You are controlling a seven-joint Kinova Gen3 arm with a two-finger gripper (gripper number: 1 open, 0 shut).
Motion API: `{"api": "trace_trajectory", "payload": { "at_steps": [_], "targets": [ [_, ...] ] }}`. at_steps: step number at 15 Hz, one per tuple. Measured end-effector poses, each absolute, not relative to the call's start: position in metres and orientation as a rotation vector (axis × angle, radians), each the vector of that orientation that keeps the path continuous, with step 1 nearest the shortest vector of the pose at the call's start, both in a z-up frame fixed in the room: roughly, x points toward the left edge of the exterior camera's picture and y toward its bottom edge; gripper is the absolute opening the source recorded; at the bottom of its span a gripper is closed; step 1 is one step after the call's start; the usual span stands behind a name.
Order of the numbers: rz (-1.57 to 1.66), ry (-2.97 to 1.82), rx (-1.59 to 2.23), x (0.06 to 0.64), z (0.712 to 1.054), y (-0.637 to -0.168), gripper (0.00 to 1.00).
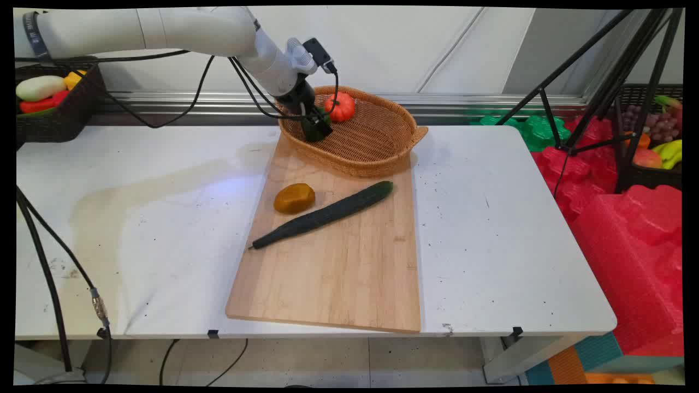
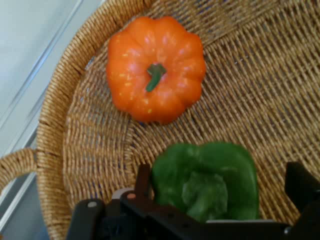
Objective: Pick up the potato from the cutting board
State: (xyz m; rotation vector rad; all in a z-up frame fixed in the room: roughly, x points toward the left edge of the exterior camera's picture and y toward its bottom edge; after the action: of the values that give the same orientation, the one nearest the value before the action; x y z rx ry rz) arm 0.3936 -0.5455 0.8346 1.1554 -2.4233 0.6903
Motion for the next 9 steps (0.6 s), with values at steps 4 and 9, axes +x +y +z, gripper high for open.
{"api": "trace_trajectory", "payload": {
  "at_steps": [4, 9],
  "targets": [
    [0.725, -2.403, 1.127, 0.392, 0.844, -0.544, 1.00],
    [0.803, -2.353, 1.052, 0.388, 0.876, -0.525, 1.00]
  ]
}}
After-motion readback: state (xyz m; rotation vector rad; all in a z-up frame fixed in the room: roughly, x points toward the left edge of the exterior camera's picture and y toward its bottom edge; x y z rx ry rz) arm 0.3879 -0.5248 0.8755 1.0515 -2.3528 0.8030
